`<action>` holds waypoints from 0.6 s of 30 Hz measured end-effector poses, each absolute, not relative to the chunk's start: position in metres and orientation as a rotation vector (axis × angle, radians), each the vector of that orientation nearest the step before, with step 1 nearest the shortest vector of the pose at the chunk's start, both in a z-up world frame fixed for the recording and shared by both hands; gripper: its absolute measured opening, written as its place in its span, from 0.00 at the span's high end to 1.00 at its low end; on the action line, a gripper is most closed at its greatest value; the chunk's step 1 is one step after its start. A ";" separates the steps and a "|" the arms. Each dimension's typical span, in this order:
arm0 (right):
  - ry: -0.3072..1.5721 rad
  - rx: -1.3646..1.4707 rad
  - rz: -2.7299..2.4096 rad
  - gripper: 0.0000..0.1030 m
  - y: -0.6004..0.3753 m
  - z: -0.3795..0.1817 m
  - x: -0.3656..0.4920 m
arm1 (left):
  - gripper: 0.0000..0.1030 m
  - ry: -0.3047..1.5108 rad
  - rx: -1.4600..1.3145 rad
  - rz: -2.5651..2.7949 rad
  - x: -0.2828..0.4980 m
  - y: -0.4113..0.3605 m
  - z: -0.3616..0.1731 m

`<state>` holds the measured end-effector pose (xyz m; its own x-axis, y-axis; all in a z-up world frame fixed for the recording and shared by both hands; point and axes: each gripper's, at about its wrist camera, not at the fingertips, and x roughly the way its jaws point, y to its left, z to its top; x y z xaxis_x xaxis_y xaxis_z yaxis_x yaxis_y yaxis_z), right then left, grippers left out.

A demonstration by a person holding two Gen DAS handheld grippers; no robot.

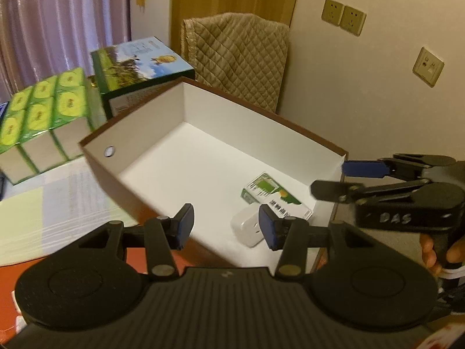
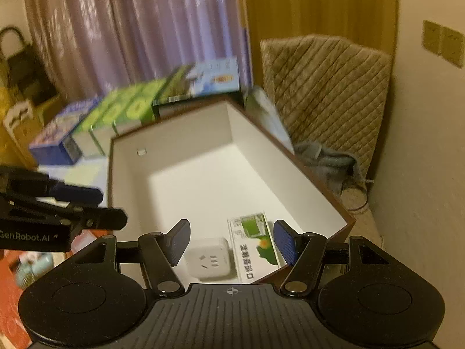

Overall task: Organize rigid objects
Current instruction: 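Move both open grippers back over the items on the mat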

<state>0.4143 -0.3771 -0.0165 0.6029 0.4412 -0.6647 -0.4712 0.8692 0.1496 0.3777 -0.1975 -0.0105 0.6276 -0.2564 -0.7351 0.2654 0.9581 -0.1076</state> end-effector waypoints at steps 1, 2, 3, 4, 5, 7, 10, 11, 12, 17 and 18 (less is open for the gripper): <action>0.748 -0.025 0.529 0.41 -0.376 -0.013 0.408 | 0.57 0.837 0.011 -0.296 0.372 -0.191 -0.009; 0.740 -0.011 0.527 0.41 -0.375 -0.009 0.402 | 0.57 0.834 0.008 -0.293 0.367 -0.185 -0.007; 0.735 -0.001 0.524 0.41 -0.373 -0.007 0.396 | 0.57 0.832 0.003 -0.289 0.362 -0.178 -0.005; 0.732 0.003 0.523 0.41 -0.370 -0.005 0.390 | 0.57 0.830 -0.001 -0.285 0.357 -0.170 -0.004; 0.729 0.003 0.523 0.41 -0.367 -0.003 0.384 | 0.57 0.831 -0.004 -0.281 0.352 -0.164 -0.003; 0.731 0.003 0.520 0.41 -0.360 0.000 0.372 | 0.57 0.832 -0.007 -0.271 0.342 -0.150 -0.002; 0.745 0.009 0.524 0.41 -0.348 0.000 0.355 | 0.57 0.836 -0.012 -0.265 0.329 -0.132 -0.002; 0.748 0.011 0.522 0.41 -0.344 -0.001 0.350 | 0.57 0.839 -0.014 -0.260 0.325 -0.125 -0.002; 0.754 0.012 0.522 0.41 -0.340 -0.001 0.346 | 0.57 0.841 -0.016 -0.257 0.321 -0.118 -0.003; 0.779 0.011 0.530 0.41 -0.319 -0.004 0.321 | 0.57 0.858 -0.034 -0.252 0.302 -0.087 -0.006; 0.787 0.011 0.535 0.41 -0.315 -0.005 0.316 | 0.57 0.864 -0.039 -0.254 0.299 -0.081 -0.007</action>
<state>0.3165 -0.3145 -0.0047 0.5805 0.4621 -0.6705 -0.4543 0.8671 0.2043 0.2988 -0.0812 -0.0072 0.6209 -0.2368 -0.7472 0.2056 0.9691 -0.1363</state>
